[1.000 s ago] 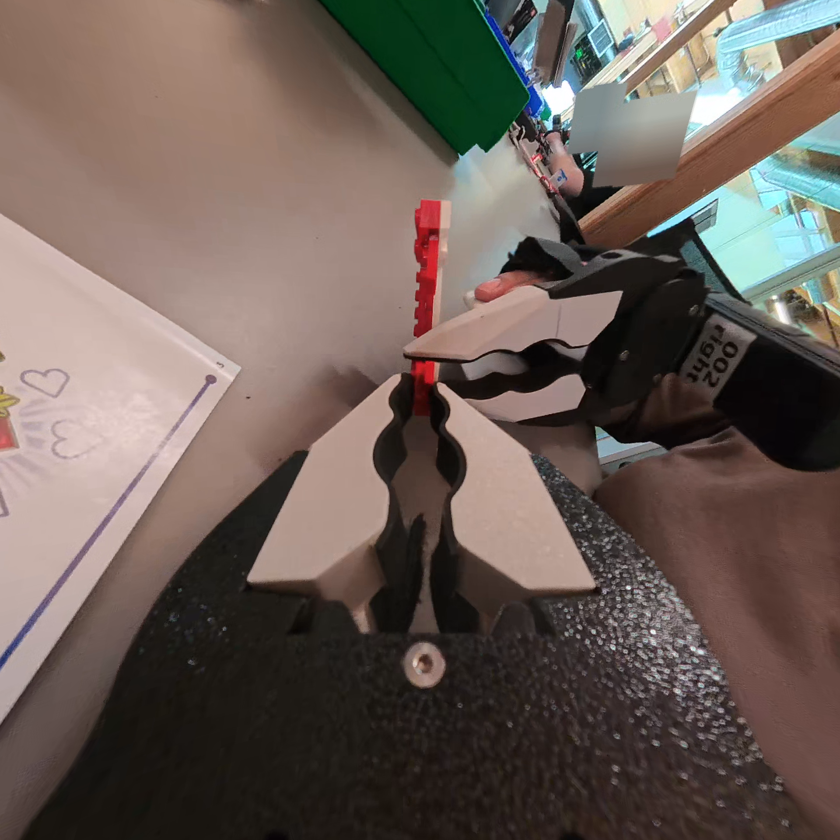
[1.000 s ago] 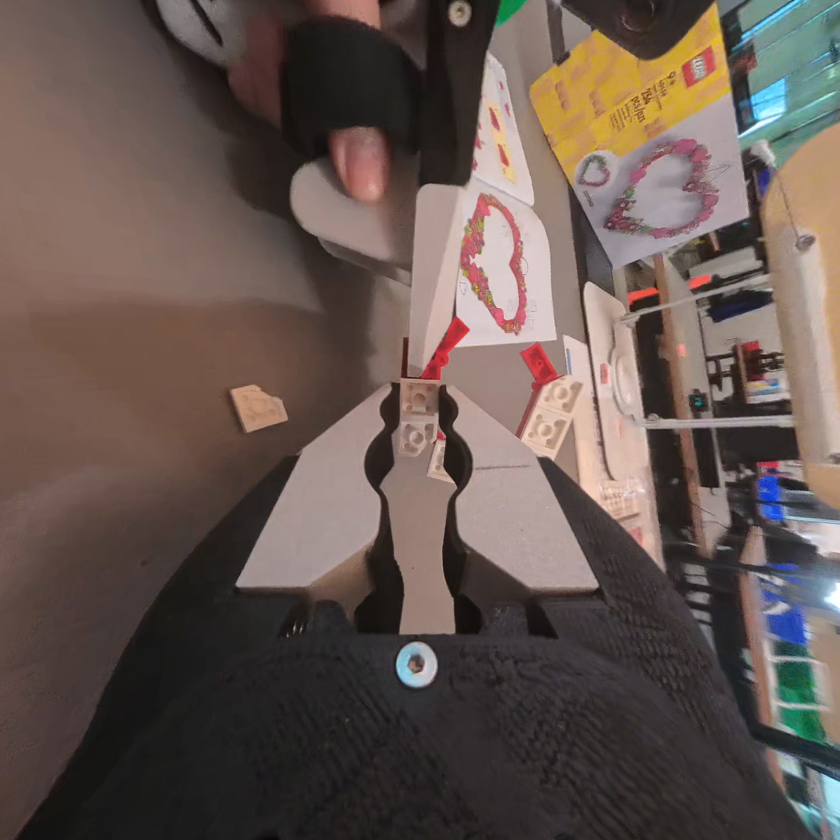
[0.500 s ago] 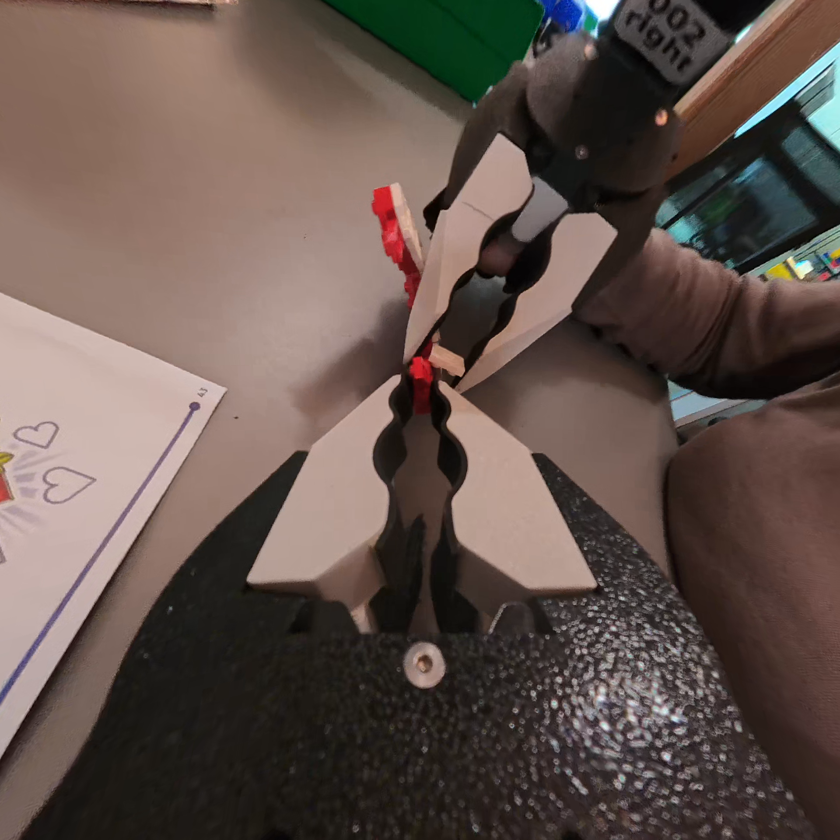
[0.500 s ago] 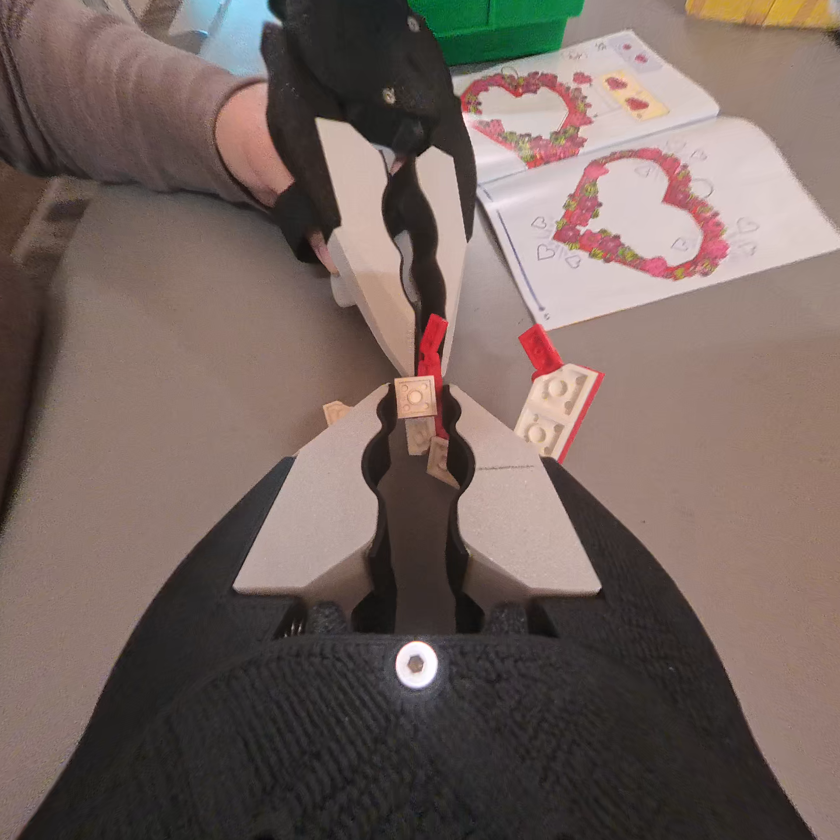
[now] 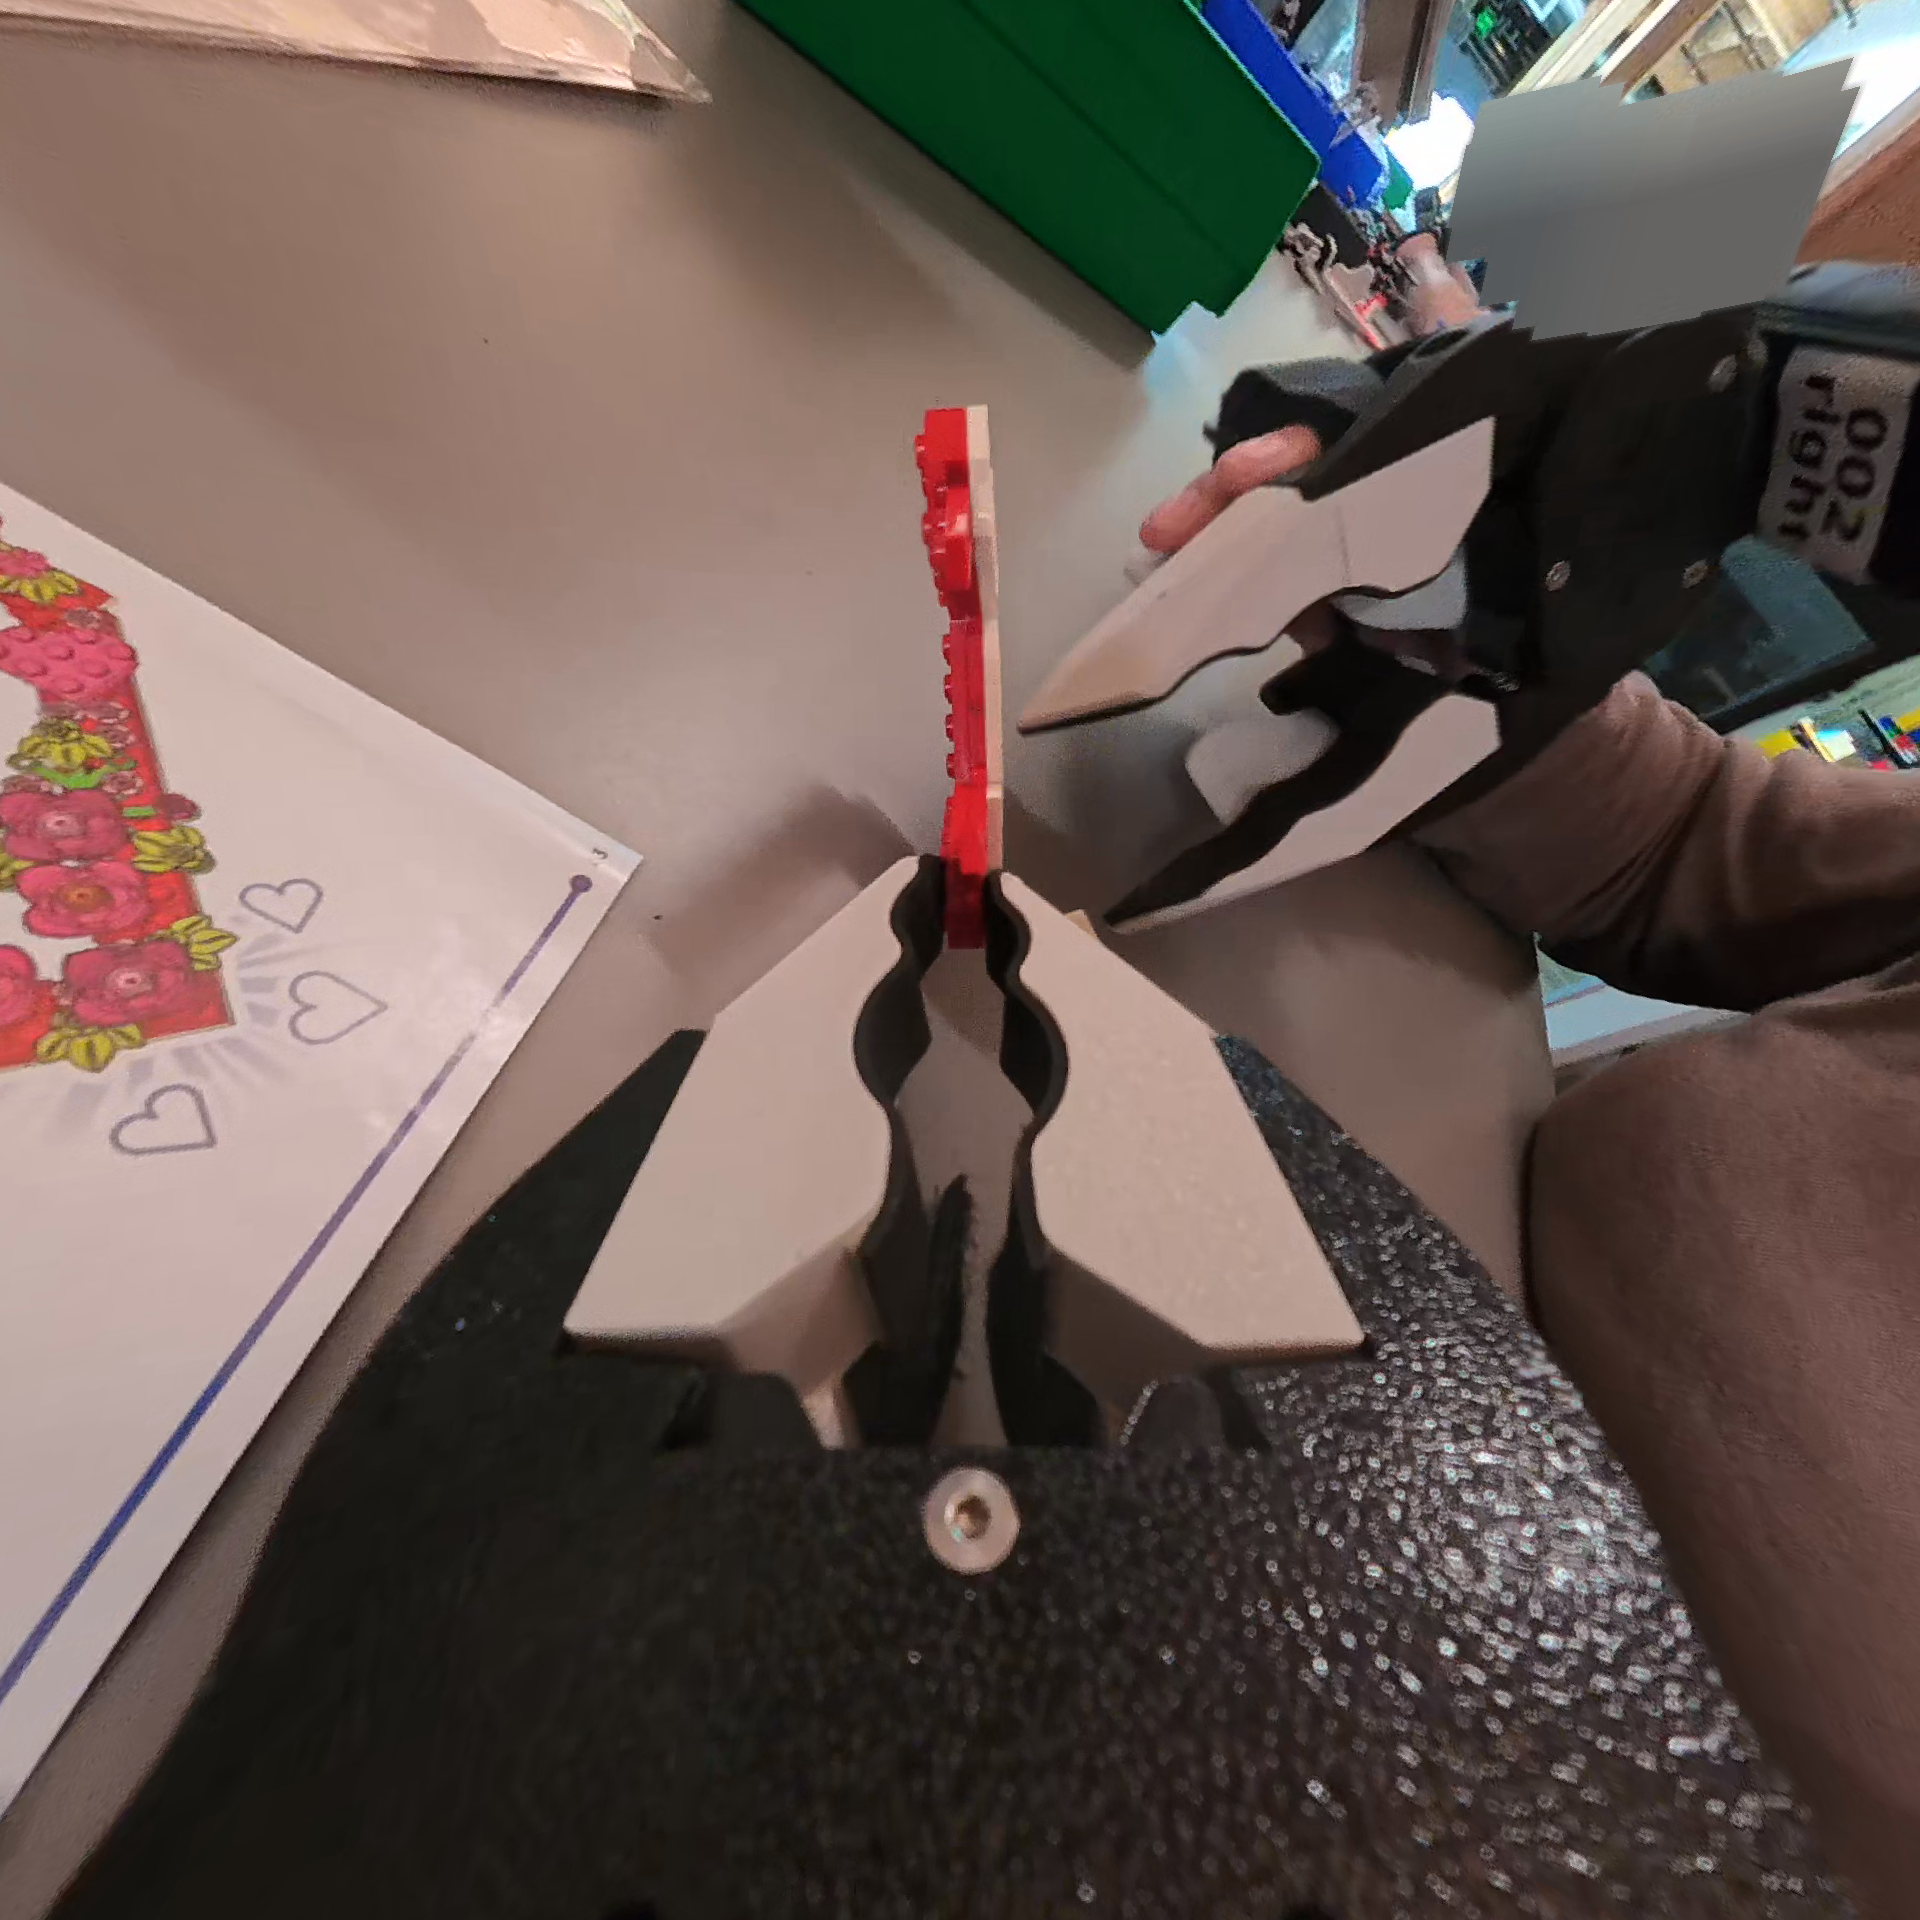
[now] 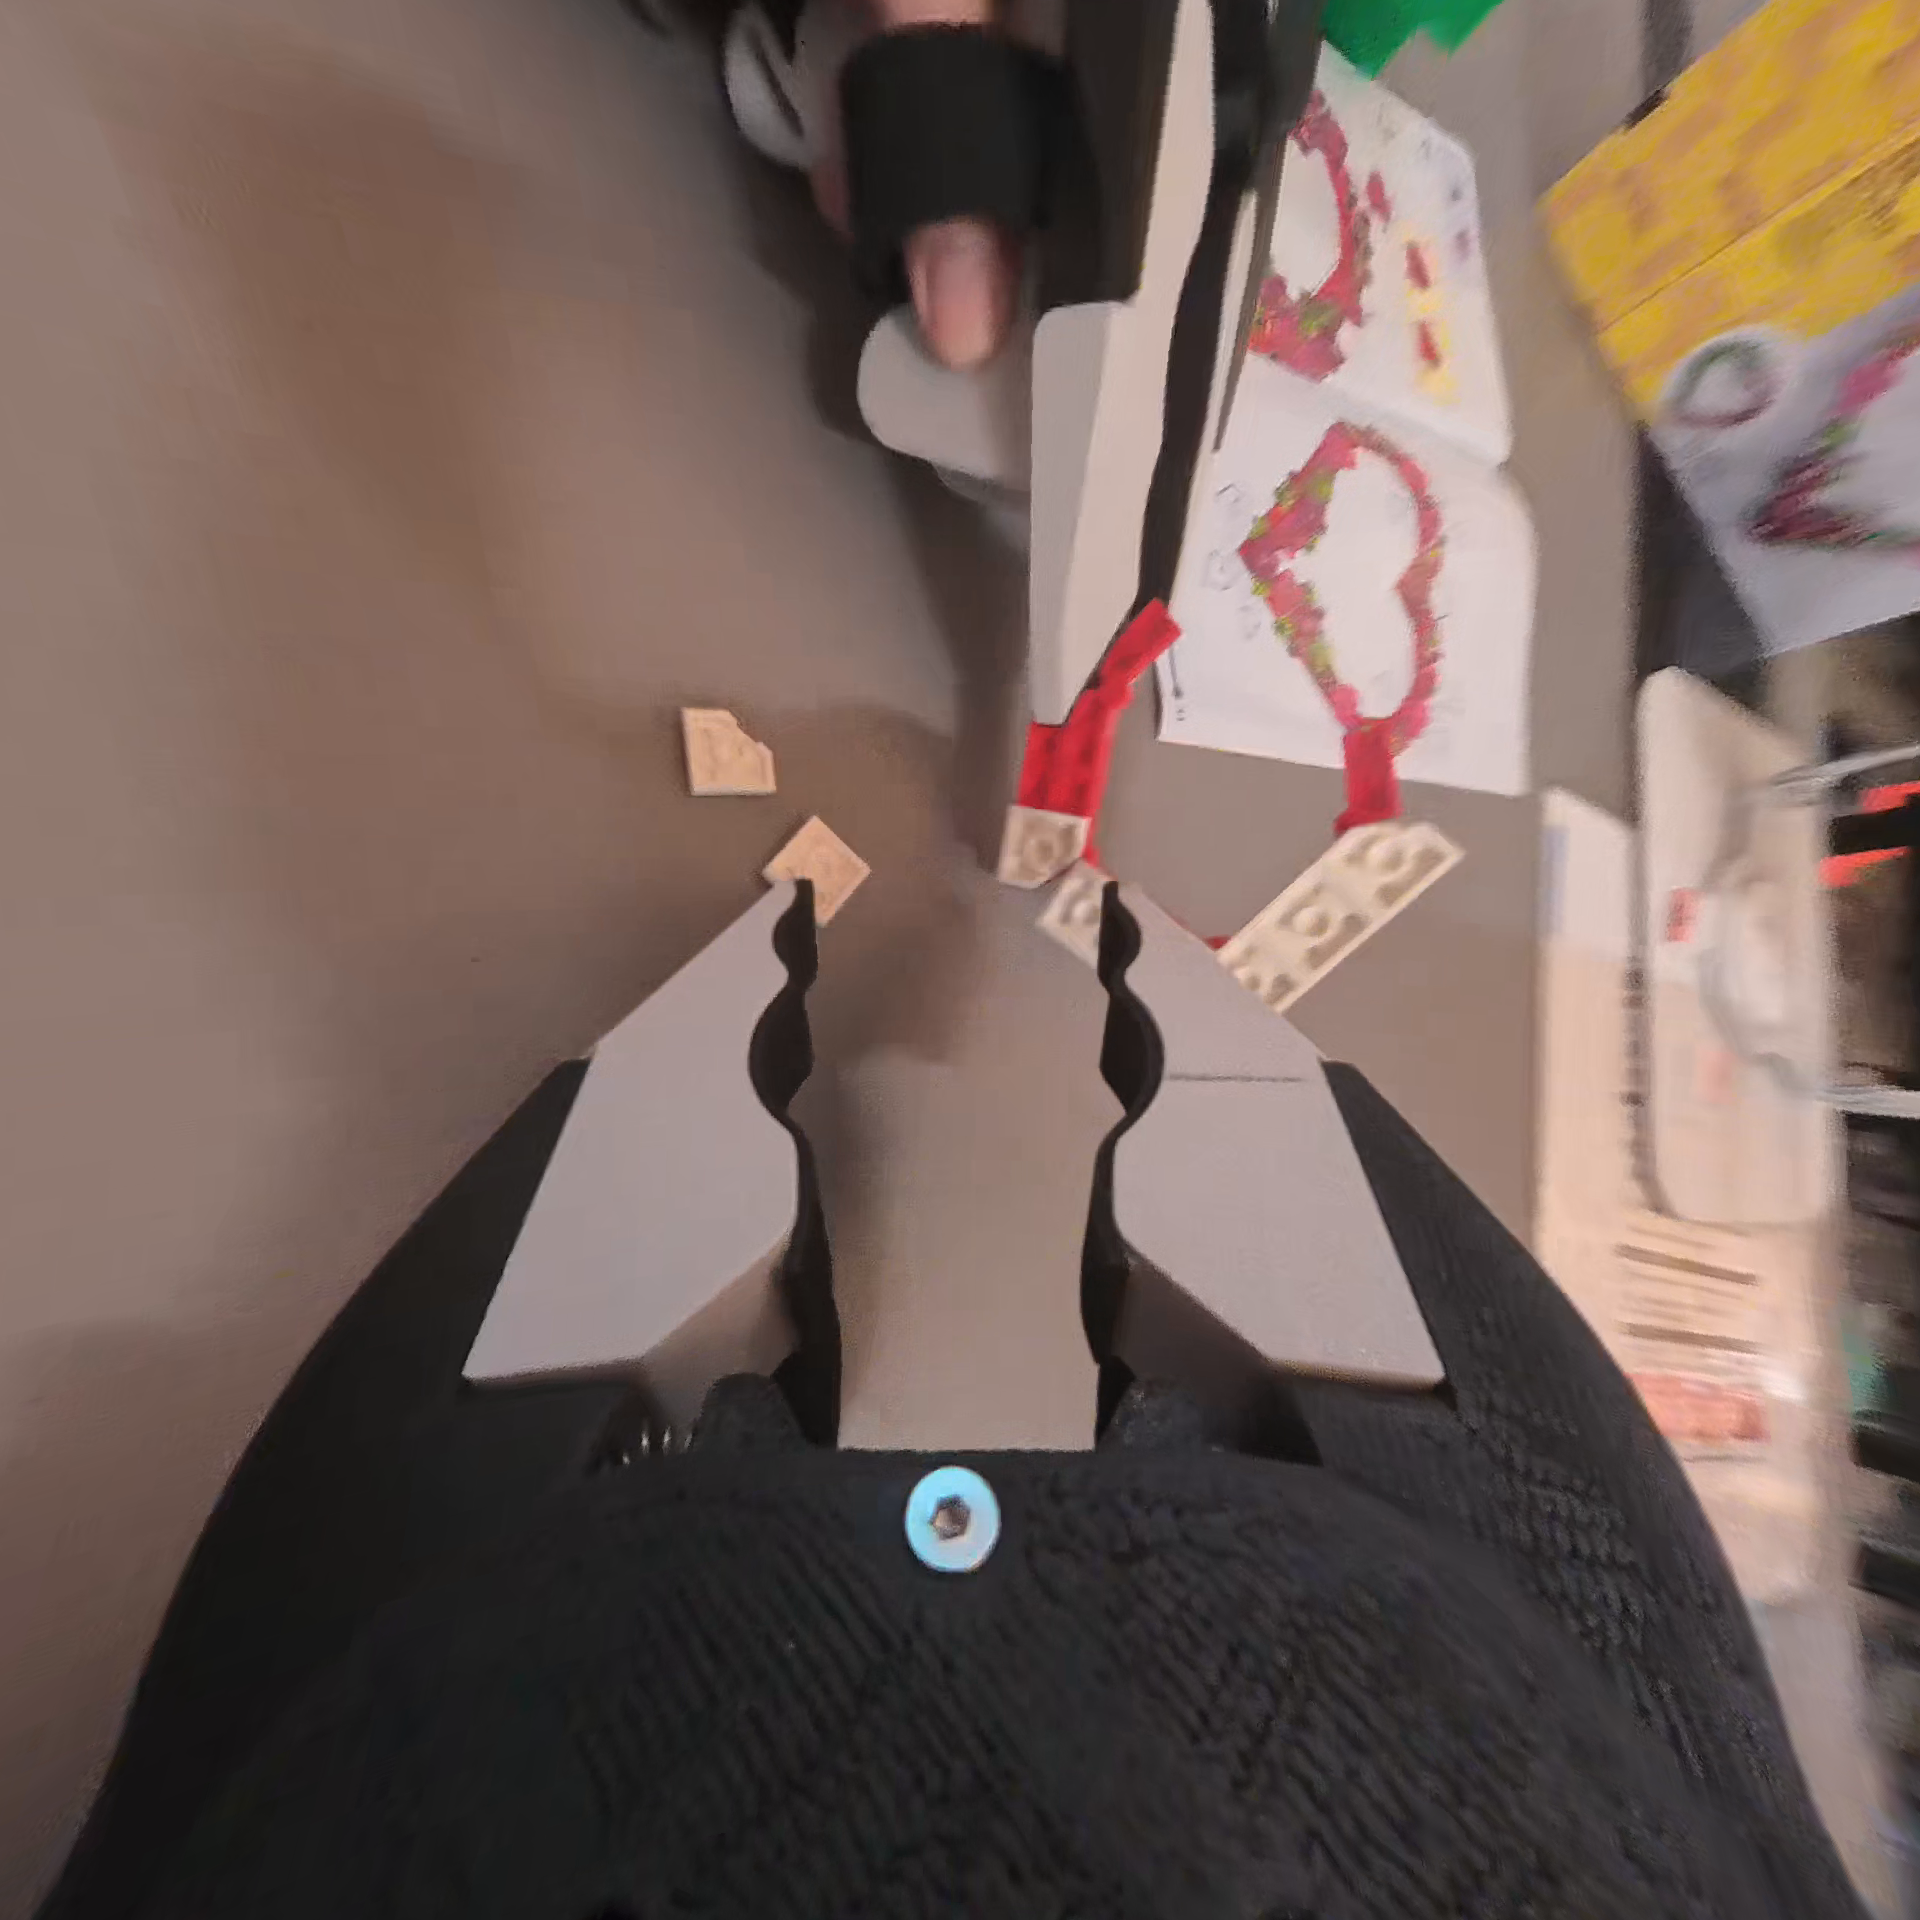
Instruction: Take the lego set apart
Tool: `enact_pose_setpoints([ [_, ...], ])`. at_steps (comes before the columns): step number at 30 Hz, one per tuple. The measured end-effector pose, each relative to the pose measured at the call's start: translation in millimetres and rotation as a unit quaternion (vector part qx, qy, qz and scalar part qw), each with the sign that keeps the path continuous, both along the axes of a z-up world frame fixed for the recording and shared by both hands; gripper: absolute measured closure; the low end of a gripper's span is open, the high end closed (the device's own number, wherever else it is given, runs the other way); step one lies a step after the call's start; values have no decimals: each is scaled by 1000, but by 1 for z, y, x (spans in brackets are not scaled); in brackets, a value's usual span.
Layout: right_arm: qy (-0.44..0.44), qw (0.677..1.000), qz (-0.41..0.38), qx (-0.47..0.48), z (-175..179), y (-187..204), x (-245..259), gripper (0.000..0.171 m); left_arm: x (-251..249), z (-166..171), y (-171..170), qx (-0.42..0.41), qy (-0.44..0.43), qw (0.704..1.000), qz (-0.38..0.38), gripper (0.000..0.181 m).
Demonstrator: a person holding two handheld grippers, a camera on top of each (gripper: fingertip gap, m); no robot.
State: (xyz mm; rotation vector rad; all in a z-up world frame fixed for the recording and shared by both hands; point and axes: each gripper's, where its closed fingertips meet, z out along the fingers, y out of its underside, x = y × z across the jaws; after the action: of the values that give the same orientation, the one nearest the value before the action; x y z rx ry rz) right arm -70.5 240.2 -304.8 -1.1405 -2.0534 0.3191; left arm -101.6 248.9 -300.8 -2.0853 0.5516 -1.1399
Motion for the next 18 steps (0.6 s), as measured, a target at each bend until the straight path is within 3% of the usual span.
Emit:
enact_pose_setpoints([
  [1,-4,999,-1,47,0,6,0,117,2,1,-3,0,-2,1000,-11,176],
  [4,-33,985,11,169,-2,14,2,118,6,2,-10,-2,-9,999,-43,176],
  [7,-42,973,34,224,-4,10,-2,128,10,7,-18,-6,-29,997,-74,175],
  [9,-31,979,29,202,-3,5,-5,130,11,6,-19,-3,-27,997,-77,175],
  [13,-1,998,-22,56,5,-5,-13,124,10,6,-14,-3,-26,998,-55,175],
  [18,0,995,-56,77,5,4,-15,152,9,13,-13,-13,-58,997,-51,176],
])
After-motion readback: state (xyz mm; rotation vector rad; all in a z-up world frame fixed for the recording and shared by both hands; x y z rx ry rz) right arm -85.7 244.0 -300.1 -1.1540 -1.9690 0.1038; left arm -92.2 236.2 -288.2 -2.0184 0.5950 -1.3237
